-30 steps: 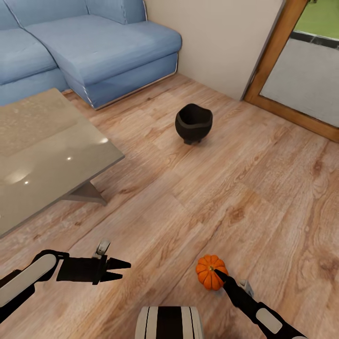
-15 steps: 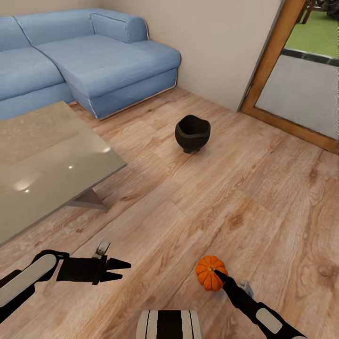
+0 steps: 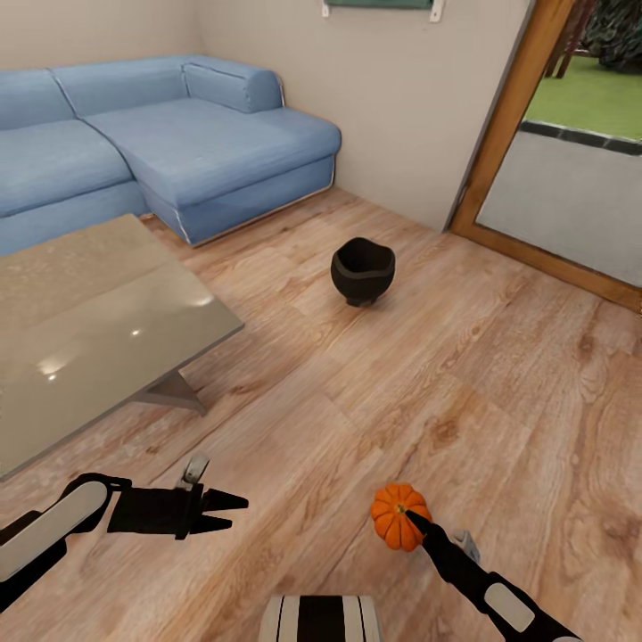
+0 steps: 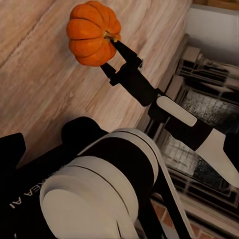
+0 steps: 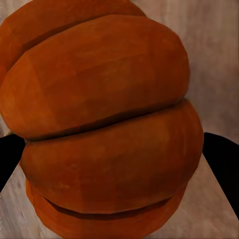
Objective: Place each of the two pumpkins and all three candles from the living room inside a cabinet in the living room (use any cabinet), then make sure every cabinet is closed, and position the cauldron so it is next to a table in the living room.
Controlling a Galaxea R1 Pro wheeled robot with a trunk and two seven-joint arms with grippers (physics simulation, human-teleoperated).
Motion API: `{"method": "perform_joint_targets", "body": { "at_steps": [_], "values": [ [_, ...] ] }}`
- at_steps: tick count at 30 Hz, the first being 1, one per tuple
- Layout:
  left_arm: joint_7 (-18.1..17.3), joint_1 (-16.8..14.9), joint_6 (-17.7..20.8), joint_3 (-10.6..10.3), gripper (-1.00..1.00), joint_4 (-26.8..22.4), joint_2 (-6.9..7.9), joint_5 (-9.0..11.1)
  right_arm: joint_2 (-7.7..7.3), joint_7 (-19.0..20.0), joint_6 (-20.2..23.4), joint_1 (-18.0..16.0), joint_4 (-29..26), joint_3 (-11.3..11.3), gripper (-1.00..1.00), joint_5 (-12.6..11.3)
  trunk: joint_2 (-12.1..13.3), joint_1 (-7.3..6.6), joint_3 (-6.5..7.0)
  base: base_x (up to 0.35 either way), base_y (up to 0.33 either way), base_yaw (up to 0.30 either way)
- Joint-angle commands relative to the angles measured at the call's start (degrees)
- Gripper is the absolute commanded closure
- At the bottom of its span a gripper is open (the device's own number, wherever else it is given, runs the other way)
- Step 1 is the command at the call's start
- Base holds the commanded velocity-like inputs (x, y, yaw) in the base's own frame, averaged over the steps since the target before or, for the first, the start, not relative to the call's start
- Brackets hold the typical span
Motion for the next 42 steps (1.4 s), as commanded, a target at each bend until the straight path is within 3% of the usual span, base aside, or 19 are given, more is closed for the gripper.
{"method": "perform_joint_targets", "body": {
  "at_steps": [1, 19, 24, 26, 29, 32, 36, 42],
  "values": [
    [-0.6, -0.1, 0.0, -0.1, -1.00, 0.0, 0.05, -0.4, -0.06, 0.0, 0.4, 0.0, 0.0, 0.3, 1.00, -0.6, 0.0, -0.03, 0.19, 0.000, 0.000, 0.000],
    [-0.1, -0.1, -0.1, -0.3, -1.00, 0.1, -0.21, -0.6, -0.83, 0.5, 2.3, 0.0, -2.0, 0.3, 1.00, -0.6, 0.2, -0.50, 4.18, 0.000, 0.000, 0.000],
    [0.1, -0.1, -0.2, -1.5, -1.00, 2.2, -0.27, -0.6, -0.83, 0.5, 2.4, 0.0, -3.3, 0.5, 1.00, -0.6, 0.3, -0.63, 5.29, 0.000, 0.000, 0.000],
    [0.1, -0.1, -0.3, -1.8, -1.00, 3.0, -0.29, -0.6, -1.53, 0.7, 2.7, 0.0, -3.0, 0.7, 1.00, -0.5, 0.3, -0.68, 5.73, 0.000, 0.000, 0.000],
    [0.1, -0.1, -0.3, -1.9, -1.00, 3.4, -0.30, -0.6, -3.43, 0.8, 2.6, 0.0, -2.4, 1.2, 1.00, 1.3, 0.4, -0.75, 6.39, 0.000, 0.000, 0.000],
    [0.2, -0.1, -0.3, -1.9, -1.00, 3.4, -0.30, -0.7, -3.95, 0.8, 2.6, 0.0, -0.8, 1.2, 1.00, 3.7, 0.4, -0.83, 7.06, -0.123, 0.019, 0.000],
    [1.3, -0.1, -0.3, -1.8, -1.00, 3.5, -0.30, -0.6, -4.05, 0.8, 2.6, 0.0, 0.5, 1.1, 1.00, 4.0, 0.5, -0.93, 7.95, -0.133, 0.018, 0.000],
    [2.8, -0.1, -0.3, -1.7, -1.00, 3.5, -2.34, -0.7, -4.08, 0.8, 2.7, 0.0, 2.1, 1.0, 1.00, 4.0, 0.5, -1.09, 9.27, -0.170, 0.031, 0.122]
  ]
}}
